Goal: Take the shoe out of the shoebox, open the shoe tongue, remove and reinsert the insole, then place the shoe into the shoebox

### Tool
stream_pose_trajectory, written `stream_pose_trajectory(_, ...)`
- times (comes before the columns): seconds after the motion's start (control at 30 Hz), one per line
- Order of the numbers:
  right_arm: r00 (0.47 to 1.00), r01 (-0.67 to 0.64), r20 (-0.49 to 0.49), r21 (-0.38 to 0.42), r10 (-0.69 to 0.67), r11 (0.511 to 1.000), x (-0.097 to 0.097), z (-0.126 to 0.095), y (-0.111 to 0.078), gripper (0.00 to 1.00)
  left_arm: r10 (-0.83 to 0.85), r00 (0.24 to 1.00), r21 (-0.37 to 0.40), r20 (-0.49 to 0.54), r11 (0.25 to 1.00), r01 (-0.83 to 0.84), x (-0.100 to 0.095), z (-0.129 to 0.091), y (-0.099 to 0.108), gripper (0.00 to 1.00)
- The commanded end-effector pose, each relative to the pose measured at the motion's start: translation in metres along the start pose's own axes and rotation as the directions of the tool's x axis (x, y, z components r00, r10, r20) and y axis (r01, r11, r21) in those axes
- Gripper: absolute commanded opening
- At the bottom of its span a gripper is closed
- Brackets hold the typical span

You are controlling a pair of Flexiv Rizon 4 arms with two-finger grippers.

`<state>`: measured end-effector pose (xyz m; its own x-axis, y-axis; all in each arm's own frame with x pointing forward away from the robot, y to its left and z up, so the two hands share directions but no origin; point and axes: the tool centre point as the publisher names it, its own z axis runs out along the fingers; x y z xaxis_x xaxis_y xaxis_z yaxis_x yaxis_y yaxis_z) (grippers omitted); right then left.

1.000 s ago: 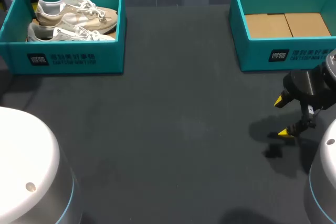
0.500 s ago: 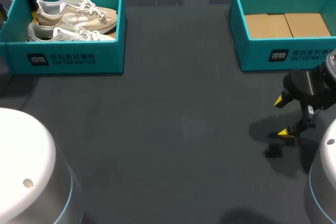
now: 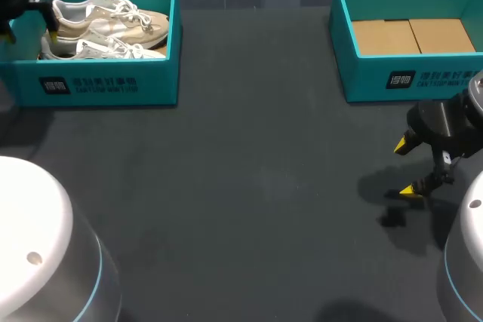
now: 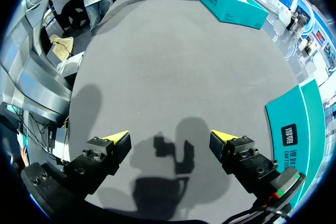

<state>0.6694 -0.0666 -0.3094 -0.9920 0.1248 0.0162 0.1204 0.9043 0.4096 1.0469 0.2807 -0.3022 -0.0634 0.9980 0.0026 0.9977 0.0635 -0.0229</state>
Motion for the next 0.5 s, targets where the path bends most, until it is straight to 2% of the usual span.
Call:
stream_pose_trajectory(0.03,1.000,0.000,0.002,0.001,0.000,1.000,0.002,0.000,0.000,1.00,-0.002,1.000,-0.005,-0.004,1.000,0.002,-0.001,0.008,0.003,1.00)
stream_pose_trajectory(0.5,1.000,0.000,0.002,0.001,0.000,1.000,0.002,0.000,0.000,1.00,-0.012,1.000,-0.005,-0.025,1.000,0.012,-0.003,0.024,0.010,1.00)
